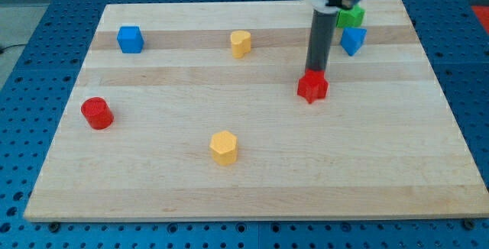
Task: Move the red star to the bottom right
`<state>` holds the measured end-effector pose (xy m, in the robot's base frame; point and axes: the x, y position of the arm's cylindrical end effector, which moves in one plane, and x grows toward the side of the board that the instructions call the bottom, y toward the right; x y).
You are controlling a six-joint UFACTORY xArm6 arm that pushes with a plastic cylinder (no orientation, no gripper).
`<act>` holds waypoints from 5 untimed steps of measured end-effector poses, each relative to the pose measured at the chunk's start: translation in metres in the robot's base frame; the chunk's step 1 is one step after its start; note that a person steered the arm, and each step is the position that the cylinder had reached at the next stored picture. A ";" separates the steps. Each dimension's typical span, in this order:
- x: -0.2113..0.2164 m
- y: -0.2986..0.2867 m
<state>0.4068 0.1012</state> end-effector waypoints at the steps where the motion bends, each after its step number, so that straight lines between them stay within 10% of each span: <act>1: 0.053 0.012; 5: 0.043 -0.006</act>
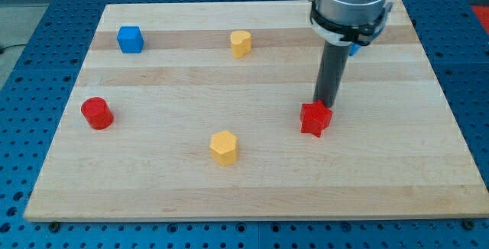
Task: Move the red star to the bottom right
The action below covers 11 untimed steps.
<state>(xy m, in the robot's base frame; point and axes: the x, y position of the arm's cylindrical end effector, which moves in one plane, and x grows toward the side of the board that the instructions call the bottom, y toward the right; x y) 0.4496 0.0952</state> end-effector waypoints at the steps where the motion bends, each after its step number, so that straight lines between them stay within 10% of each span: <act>1: 0.003 -0.035; 4: 0.049 -0.091; 7: 0.061 0.039; 11: 0.062 0.039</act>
<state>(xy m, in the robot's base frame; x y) 0.5121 0.1343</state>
